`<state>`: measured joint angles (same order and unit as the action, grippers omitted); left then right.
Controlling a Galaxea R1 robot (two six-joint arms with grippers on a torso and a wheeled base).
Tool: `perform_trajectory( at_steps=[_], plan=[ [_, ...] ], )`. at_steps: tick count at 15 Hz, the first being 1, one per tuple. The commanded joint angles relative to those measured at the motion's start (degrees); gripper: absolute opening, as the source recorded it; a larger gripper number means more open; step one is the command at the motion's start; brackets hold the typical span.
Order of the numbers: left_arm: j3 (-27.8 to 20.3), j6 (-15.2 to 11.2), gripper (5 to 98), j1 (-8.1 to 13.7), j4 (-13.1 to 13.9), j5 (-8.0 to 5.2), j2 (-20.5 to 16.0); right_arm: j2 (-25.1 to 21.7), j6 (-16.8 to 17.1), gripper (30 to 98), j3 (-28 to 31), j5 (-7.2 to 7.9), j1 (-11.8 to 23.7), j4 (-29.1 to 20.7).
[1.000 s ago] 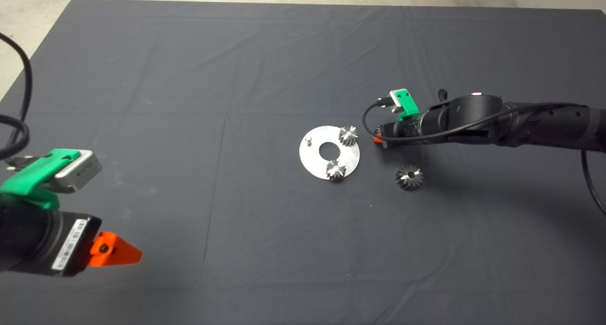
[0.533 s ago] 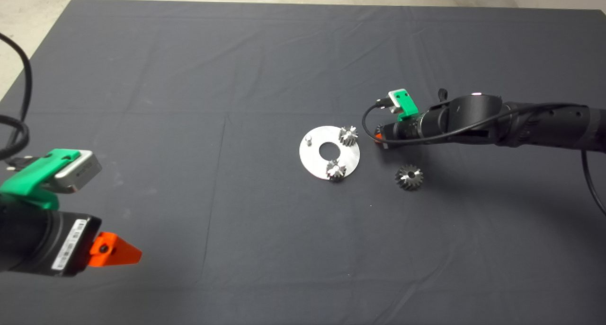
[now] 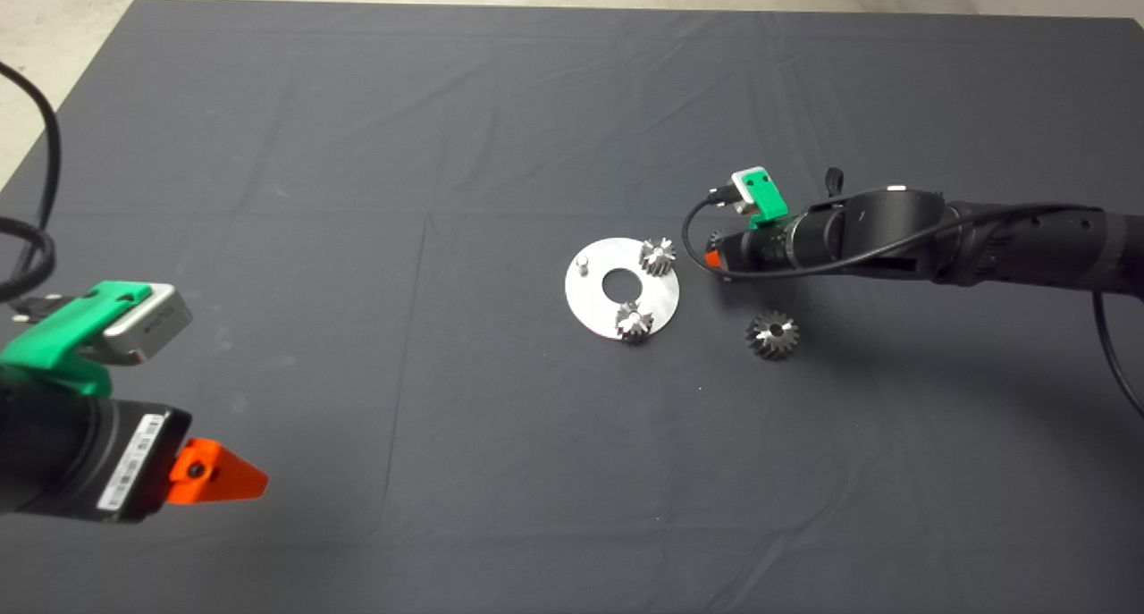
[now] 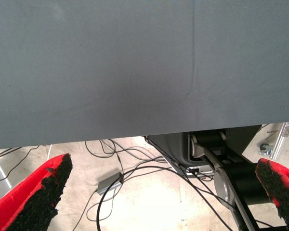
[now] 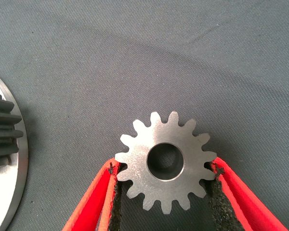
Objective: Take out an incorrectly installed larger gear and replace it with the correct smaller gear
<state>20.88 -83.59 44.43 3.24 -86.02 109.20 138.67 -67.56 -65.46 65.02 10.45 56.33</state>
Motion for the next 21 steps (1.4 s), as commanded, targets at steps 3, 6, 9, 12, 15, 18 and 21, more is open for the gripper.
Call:
perform_trajectory(
  at_steps=[3,6,9,12,15,18,21],
  plan=[
    [-0.6,-0.3,98.1,0.6,0.9,-0.29,-0.2,-0.5,-0.5,39.5,0.3,-0.16,1.3,2.1],
    [-0.6,-0.3,98.1,0.6,0.9,-0.29,-0.1,-0.4,-0.5,39.4,1.6,0.21,2.0,1.6],
    [-0.6,-0.3,98.1,0.5,0.9,-0.29,-0.1,0.0,-0.4,39.3,1.7,0.63,6.4,-1.0],
    [-0.6,-0.3,98.1,0.6,0.9,-0.29,-0.1,0.2,-0.4,39.3,1.6,0.63,10.3,-5.0],
    [-0.6,-0.3,98.1,0.6,0.9,-0.29,-0.1,2.6,-0.4,39.3,1.5,0.63,12.1,-6.4],
    [-0.6,-0.4,98.1,0.6,0.9,-0.29,-0.2,7.4,-0.5,39.3,1.1,0.63,12.1,-6.8],
    [-0.7,-0.4,98.1,0.5,0.9,-0.33,-0.3,11.0,-0.7,39.2,1.1,0.63,12.1,-7.1]
  ],
)
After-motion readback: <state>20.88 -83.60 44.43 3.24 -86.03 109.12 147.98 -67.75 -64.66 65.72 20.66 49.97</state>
